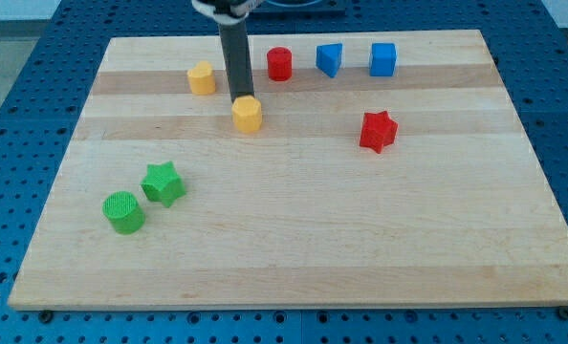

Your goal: Slightly move the red circle to the top

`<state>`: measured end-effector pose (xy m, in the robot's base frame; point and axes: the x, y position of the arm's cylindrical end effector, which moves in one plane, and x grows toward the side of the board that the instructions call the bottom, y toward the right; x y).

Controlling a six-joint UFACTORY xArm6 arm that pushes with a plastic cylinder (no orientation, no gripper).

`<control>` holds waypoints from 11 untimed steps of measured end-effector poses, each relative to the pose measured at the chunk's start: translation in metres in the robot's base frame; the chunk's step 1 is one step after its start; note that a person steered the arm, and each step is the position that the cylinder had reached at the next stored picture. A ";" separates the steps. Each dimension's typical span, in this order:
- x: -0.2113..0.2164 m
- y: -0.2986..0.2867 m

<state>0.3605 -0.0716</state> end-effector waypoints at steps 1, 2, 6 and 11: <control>0.068 0.033; 0.113 0.077; -0.059 0.085; -0.072 0.073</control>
